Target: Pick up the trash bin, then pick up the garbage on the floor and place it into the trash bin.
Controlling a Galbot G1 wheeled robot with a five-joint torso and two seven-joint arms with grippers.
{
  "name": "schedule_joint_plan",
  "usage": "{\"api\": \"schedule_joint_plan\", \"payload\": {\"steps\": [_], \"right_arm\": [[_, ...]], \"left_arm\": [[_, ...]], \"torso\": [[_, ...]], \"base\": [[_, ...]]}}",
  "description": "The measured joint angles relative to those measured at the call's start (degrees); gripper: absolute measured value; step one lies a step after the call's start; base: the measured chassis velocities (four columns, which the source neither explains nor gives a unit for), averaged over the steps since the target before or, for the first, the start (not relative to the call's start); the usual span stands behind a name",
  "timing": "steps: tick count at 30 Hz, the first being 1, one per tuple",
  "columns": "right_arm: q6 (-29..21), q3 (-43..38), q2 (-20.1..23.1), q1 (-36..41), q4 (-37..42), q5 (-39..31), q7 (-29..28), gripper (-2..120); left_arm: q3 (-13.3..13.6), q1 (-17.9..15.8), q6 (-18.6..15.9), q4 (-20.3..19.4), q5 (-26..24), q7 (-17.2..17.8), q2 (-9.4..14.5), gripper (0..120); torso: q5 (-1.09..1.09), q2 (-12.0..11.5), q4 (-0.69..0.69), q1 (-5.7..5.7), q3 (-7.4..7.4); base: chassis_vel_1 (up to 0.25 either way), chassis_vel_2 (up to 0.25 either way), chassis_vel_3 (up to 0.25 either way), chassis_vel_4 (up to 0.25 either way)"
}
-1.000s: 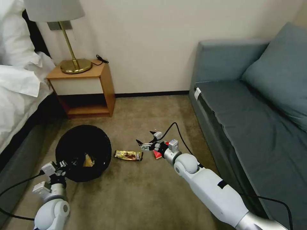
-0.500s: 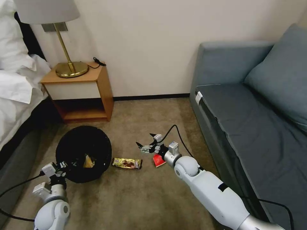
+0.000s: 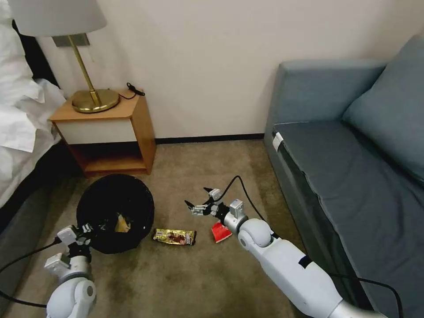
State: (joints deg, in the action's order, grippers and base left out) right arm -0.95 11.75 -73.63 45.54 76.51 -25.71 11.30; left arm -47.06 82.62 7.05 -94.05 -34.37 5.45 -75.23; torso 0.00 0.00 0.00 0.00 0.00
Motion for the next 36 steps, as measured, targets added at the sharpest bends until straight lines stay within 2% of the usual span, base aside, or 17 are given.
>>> {"api": "schedule_joint_plan", "payload": {"steps": [8,13,18,24,31,32,36], "right_arm": [[-0.27,1.42,-0.04,-1.14,-0.93,-0.10,0.36,100],[-0.76,5.48,-1.02,-7.22,-5.86,-0.39,1.85,100],[-3.36,10.12,-2.71,-12.38,-10.98,-0.79,5.47,100],[-4.07,14.55,-5.72,-16.45,-18.39,3.55,8.78,100],[-7.28,16.29,-9.08,-17.50,-23.79,5.83,9.32,100],[-7.26,17.05,-10.63,-17.86,-26.82,8.60,10.19,100],[-6.60,18.51,-13.12,-18.47,-31.48,12.32,11.67,100]], "left_arm": [[-0.21,-0.02,0.00,-0.12,0.02,0.04,-0.01,3],[-0.34,0.08,0.00,-0.12,0.49,0.30,0.27,3],[-0.84,0.50,0.00,0.01,0.74,0.92,0.76,3],[-1.19,1.23,0.19,-0.19,0.60,1.10,1.06,3],[-1.33,1.74,0.22,-1.91,-0.13,1.25,0.63,3],[-1.39,1.84,0.22,-2.72,-0.16,1.42,0.36,3],[-1.60,1.90,0.22,-4.11,-0.14,1.59,-0.14,3]], "torso": [[0.00,0.00,0.00,0.00,0.00],[-0.01,0.00,0.00,0.00,0.01],[-0.01,0.00,0.01,0.00,0.00],[-0.01,0.00,0.01,0.00,0.01],[0.00,0.00,0.01,0.00,0.00],[-0.01,0.00,0.00,0.00,0.00],[0.00,0.00,0.00,0.00,0.00]], "base": [[-0.063,0.065,0.057,-0.066],[-0.020,0.029,0.033,-0.027],[0.000,0.000,0.000,0.000],[0.000,0.000,0.000,0.000],[0.000,0.000,0.000,0.000],[0.000,0.000,0.000,0.000],[0.000,0.000,0.000,0.000]]}}
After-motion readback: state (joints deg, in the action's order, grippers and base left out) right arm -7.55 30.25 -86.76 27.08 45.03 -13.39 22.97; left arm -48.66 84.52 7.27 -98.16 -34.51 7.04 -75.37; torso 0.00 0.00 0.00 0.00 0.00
